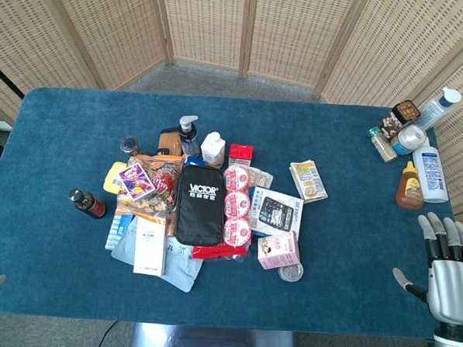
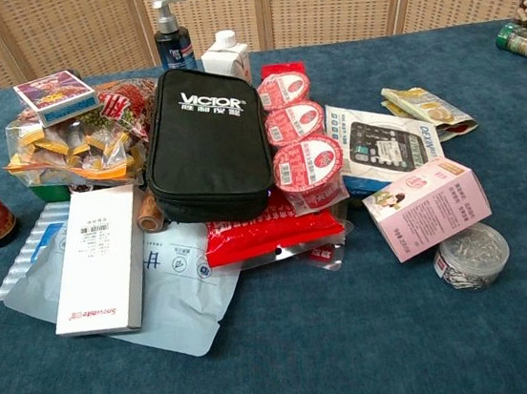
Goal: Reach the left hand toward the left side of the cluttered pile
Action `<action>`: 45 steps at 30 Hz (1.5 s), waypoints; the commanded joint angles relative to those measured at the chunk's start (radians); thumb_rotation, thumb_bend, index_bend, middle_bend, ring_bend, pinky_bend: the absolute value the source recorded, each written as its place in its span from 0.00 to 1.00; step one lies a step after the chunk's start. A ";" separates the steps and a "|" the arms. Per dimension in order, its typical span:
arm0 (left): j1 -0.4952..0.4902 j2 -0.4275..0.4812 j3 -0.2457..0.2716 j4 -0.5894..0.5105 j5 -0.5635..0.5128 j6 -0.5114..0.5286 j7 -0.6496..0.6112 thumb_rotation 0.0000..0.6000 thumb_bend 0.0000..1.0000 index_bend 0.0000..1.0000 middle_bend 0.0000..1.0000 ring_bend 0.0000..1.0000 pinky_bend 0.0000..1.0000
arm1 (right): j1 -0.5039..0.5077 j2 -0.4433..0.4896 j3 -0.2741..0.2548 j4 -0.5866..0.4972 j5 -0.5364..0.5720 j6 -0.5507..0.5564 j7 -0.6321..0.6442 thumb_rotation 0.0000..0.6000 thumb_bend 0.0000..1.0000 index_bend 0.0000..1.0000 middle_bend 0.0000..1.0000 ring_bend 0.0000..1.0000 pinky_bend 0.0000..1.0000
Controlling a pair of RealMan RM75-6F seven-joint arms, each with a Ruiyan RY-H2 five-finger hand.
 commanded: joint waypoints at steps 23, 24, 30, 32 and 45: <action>-0.122 -0.179 -0.076 0.215 -0.038 -0.107 -0.326 1.00 0.00 0.00 0.00 0.00 0.00 | 0.003 0.018 0.008 0.005 0.027 -0.018 0.048 1.00 0.00 0.00 0.00 0.00 0.00; -0.131 -0.226 -0.090 0.276 -0.044 -0.099 -0.395 1.00 0.00 0.00 0.00 0.00 0.00 | 0.002 0.019 0.009 0.004 0.027 -0.017 0.052 1.00 0.00 0.00 0.00 0.00 0.00; -0.166 -0.427 -0.131 0.538 -0.101 -0.122 -0.638 1.00 0.00 0.00 0.00 0.00 0.00 | 0.003 0.020 0.008 0.003 0.032 -0.023 0.055 1.00 0.00 0.00 0.00 0.00 0.00; -0.172 -0.484 -0.146 0.602 -0.118 -0.119 -0.656 1.00 0.00 0.00 0.00 0.00 0.00 | 0.003 0.020 0.009 0.004 0.034 -0.023 0.056 1.00 0.00 0.00 0.00 0.00 0.00; -0.281 -0.741 -0.193 0.818 -0.188 -0.261 -0.660 1.00 0.00 0.00 0.00 0.00 0.00 | 0.001 0.030 0.010 -0.001 0.041 -0.026 0.089 1.00 0.00 0.00 0.00 0.00 0.00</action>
